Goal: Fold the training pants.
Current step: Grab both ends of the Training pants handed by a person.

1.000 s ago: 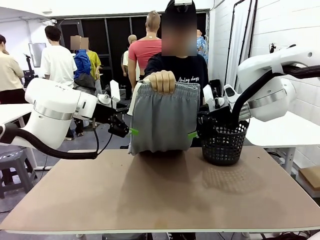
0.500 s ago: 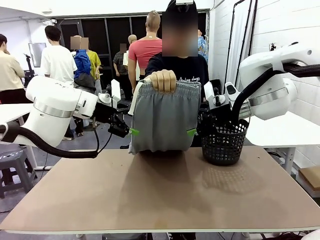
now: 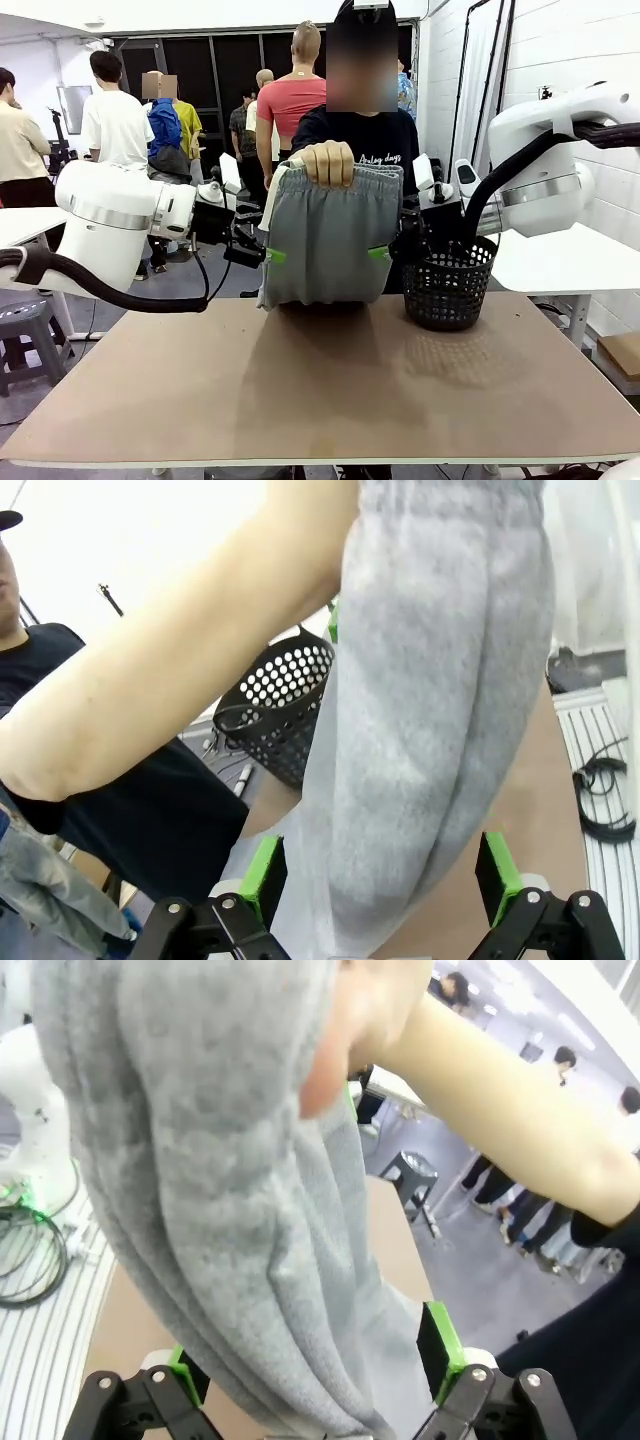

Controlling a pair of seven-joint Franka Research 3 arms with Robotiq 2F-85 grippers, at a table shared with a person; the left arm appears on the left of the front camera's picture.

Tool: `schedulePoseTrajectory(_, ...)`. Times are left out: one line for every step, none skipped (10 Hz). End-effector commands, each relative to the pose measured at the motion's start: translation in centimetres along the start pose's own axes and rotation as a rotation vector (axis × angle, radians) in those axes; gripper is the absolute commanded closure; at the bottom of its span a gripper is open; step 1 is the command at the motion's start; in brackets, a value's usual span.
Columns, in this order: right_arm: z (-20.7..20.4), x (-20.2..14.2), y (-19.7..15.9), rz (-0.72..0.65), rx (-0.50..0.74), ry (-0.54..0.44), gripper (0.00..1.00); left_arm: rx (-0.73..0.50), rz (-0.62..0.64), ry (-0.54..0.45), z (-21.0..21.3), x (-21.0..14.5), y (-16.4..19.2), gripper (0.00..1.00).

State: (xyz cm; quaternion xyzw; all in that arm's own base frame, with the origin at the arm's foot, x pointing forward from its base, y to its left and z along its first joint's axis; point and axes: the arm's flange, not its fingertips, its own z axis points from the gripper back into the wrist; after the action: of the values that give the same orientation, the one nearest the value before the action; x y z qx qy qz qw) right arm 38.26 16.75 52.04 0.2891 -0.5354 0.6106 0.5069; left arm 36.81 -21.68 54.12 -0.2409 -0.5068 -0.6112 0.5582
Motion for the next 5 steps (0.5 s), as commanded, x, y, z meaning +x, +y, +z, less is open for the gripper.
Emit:
schedulePoseTrajectory(-0.2, -1.2, -0.8, 0.012, 0.003, -0.073, 0.0, 0.001, -0.024, -0.055, -1.2, -0.3, 0.3, 0.0)
schedulePoseTrajectory(-0.3, -1.2, -0.9, 0.01, 0.022, -0.108, 0.0, -0.003, -0.032, -0.079, -1.5, 0.2, 0.0, 0.0)
schedulePoseTrajectory(-0.6, -0.9, -0.8, 0.015, 0.037, -0.125, 0.0, -0.005, -0.035, -0.101, -1.6, 0.7, -0.2, 0.0)
schedulePoseTrajectory(-0.9, -0.6, -0.9, 0.016, 0.058, -0.141, 0.0, -0.02, -0.039, -0.128, -1.6, 1.0, -0.3, 0.0)
schedulePoseTrajectory(-1.1, -0.5, -1.0, 0.013, 0.076, -0.163, 0.0, -0.031, -0.034, -0.149, -1.7, 1.3, -0.4, 0.0)
